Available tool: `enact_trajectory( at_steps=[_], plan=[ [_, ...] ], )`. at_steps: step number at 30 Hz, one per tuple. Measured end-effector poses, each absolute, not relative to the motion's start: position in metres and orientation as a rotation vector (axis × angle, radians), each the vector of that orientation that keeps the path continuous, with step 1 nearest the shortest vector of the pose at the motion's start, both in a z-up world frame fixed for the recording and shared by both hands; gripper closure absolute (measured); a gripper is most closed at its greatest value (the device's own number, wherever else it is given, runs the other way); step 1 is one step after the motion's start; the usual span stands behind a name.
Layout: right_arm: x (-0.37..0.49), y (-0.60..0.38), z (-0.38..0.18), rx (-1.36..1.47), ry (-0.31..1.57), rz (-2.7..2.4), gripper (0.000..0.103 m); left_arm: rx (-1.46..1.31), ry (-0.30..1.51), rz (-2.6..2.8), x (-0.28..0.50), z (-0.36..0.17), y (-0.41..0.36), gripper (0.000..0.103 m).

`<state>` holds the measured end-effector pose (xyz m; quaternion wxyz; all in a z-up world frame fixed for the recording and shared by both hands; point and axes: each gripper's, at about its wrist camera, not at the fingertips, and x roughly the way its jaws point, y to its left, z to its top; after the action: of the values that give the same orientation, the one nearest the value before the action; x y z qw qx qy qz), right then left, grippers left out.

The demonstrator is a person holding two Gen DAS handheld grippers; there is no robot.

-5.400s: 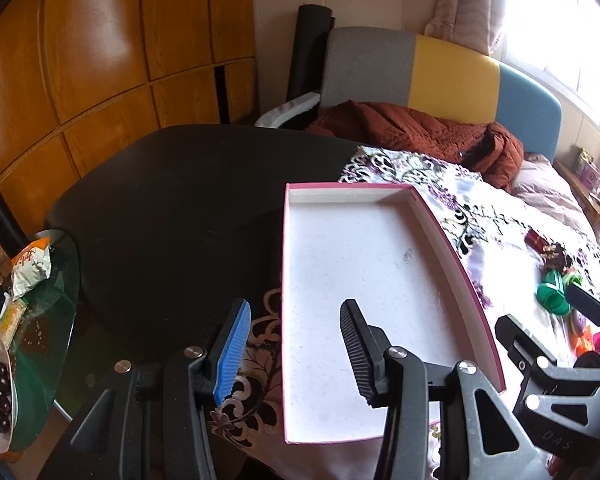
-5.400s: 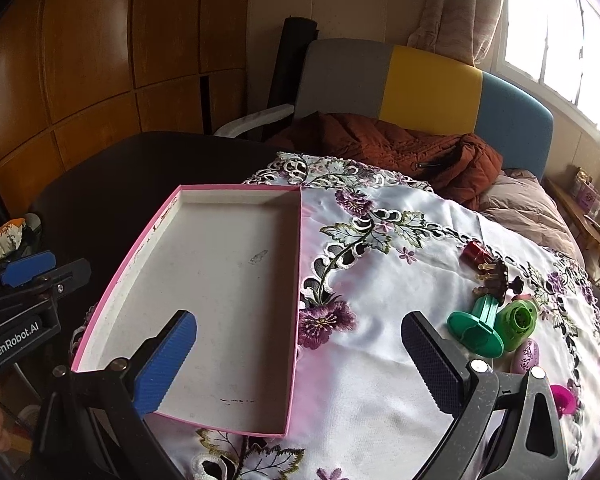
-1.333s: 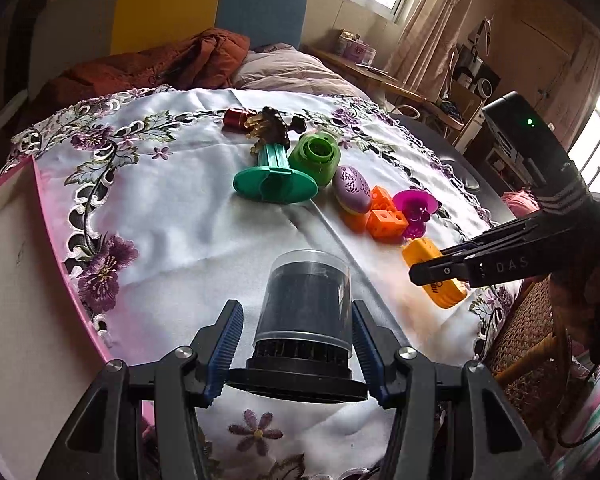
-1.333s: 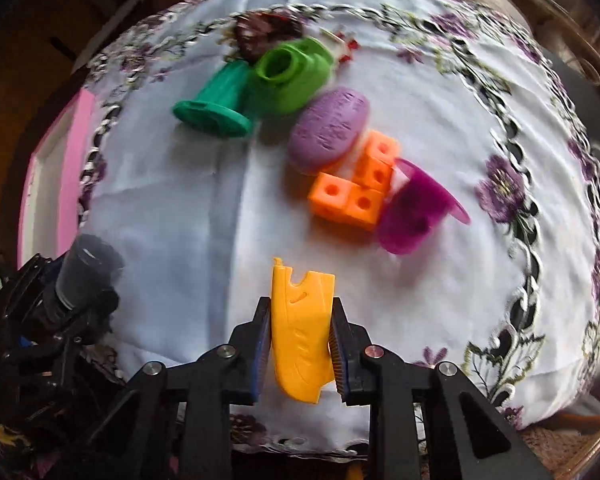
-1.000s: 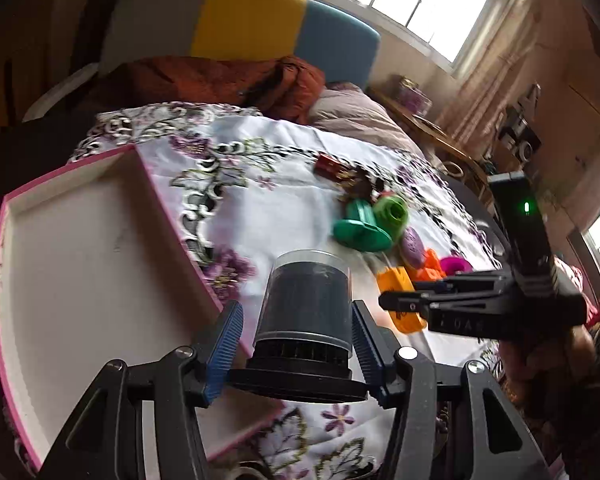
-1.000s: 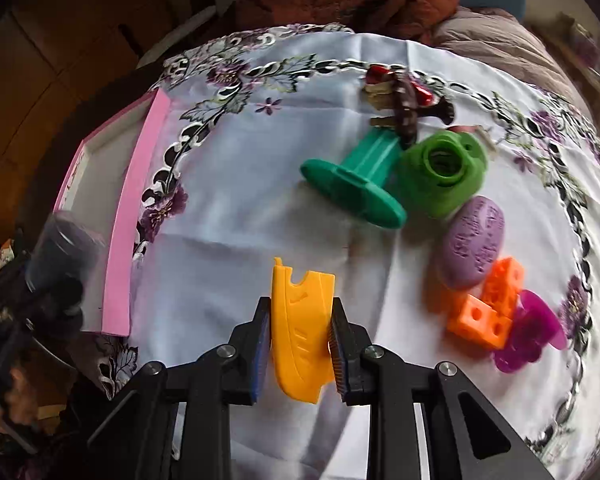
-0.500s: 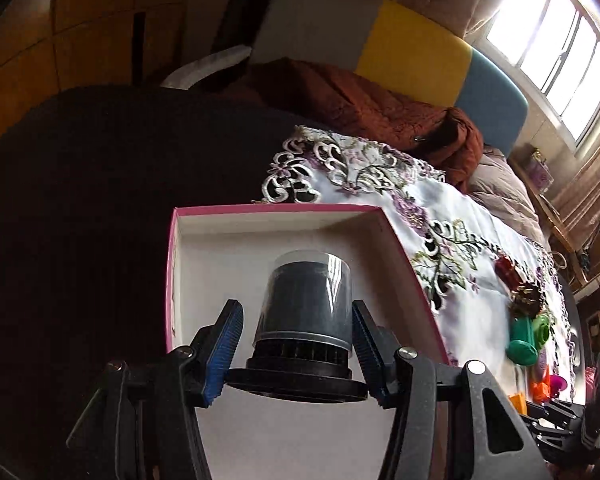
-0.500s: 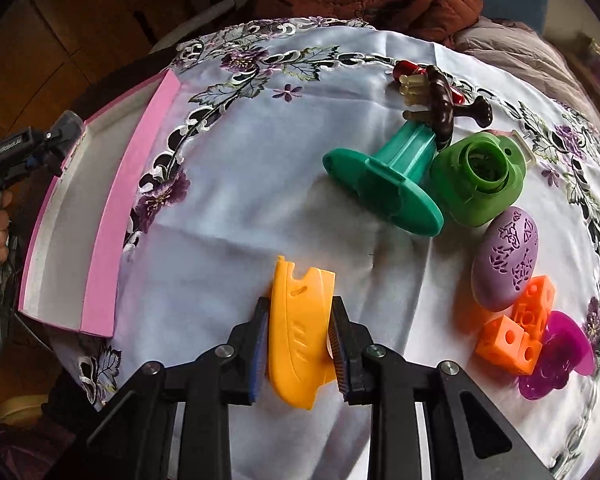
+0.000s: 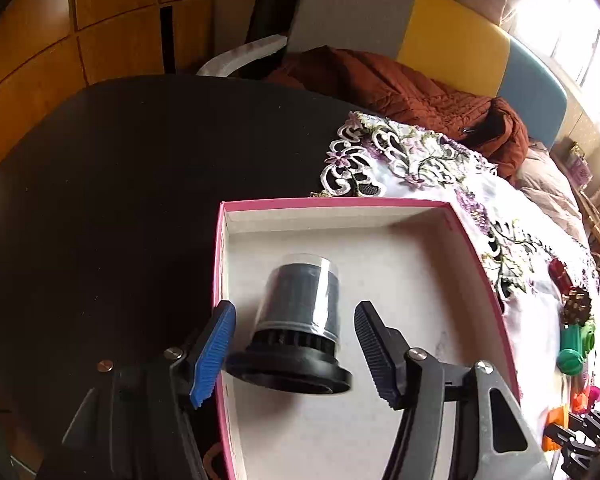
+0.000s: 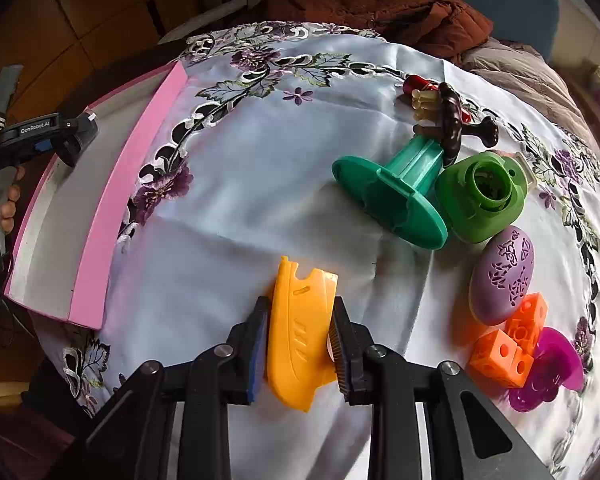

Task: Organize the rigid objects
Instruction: 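Lower the cylinder into the tray and open the left tool, then carry the orange piece into the tray and open the right tool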

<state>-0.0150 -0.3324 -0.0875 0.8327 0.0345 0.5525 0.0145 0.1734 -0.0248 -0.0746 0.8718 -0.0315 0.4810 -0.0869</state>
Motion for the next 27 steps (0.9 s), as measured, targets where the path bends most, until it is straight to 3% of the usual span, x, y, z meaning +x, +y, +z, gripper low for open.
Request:
enact_trajectory(
  at_steps=[11, 27],
  plan=[
    [-0.016, -0.335, -0.088, 0.092, 1.173, 0.026, 0.074, -0.035, 0.900, -0.201, 0.093, -0.035, -0.022, 0.039],
    [-0.017, -0.330, -0.087, 0.045, 1.147, 0.005, 0.074, -0.051, 0.924, -0.226, 0.039, -0.027, -0.031, 0.040]
  ],
)
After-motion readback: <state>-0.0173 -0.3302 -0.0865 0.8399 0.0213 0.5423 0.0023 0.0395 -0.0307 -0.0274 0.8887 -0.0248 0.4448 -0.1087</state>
